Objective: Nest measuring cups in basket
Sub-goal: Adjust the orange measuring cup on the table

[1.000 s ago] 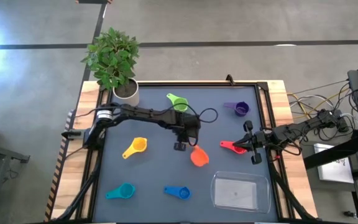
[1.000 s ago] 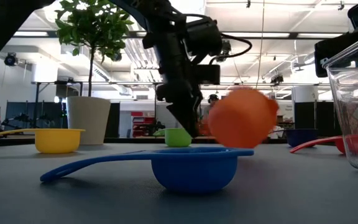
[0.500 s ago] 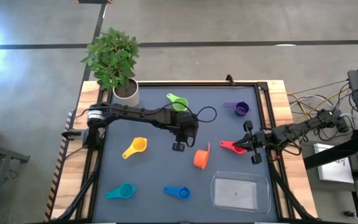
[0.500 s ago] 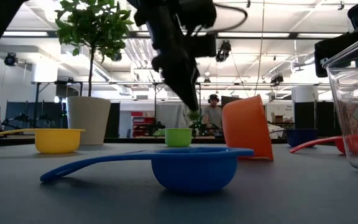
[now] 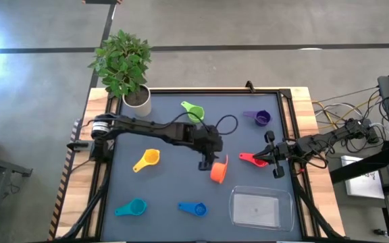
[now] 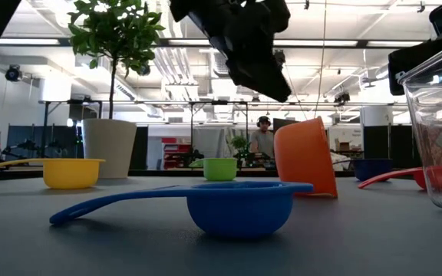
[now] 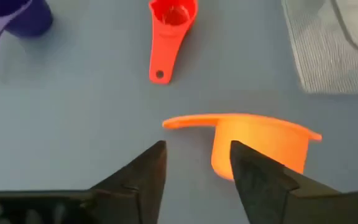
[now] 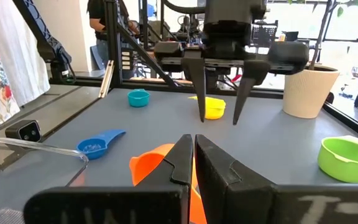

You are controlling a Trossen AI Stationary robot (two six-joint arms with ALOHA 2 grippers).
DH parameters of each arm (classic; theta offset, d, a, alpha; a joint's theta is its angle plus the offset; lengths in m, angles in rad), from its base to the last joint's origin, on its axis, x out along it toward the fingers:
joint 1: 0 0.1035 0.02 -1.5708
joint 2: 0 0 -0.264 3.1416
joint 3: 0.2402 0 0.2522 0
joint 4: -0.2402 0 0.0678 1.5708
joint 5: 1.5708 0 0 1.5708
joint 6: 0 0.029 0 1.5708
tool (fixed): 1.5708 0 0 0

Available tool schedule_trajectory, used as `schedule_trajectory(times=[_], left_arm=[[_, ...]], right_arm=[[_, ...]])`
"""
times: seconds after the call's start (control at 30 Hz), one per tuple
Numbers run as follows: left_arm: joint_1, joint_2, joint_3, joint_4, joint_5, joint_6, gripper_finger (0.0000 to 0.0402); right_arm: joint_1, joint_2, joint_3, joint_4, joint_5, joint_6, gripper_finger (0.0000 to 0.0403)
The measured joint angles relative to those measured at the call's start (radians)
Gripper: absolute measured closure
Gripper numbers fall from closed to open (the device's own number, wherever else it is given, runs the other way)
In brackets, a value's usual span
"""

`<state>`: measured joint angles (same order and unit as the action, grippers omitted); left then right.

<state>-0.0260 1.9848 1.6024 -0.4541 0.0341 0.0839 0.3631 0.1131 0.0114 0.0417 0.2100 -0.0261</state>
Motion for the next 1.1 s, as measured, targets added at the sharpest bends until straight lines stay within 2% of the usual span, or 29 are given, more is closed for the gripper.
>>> schedule_trajectory(times=[0.13,0.27,0.43,0.7,1.1], left_arm=[[-0.005,0.014,0.000,0.039,0.020,-0.005,0.0208],[-0.026,0.033,0.000,0.088,0.085,0.075,0.0206],[-0.070,0.055,0.000,0.164,0.091,0.153,0.0234],[-0.078,0.087,0.000,0.195,0.090,0.162,0.0285],[-0.069,0.135,0.000,0.199,0.084,0.151,0.0316]], right_arm=[[0.000,0.000,0.000,0.000,0.000,0.000,0.0394],[0.000,0.001,0.000,0.000,0.000,0.000,0.0394],[0.000,0.001,0.000,0.000,0.000,0.000,0.0394],[0.000,0.000,0.000,0.000,0.000,0.000,0.0394],[0.000,0.001,0.000,0.000,0.000,0.000,0.0394]])
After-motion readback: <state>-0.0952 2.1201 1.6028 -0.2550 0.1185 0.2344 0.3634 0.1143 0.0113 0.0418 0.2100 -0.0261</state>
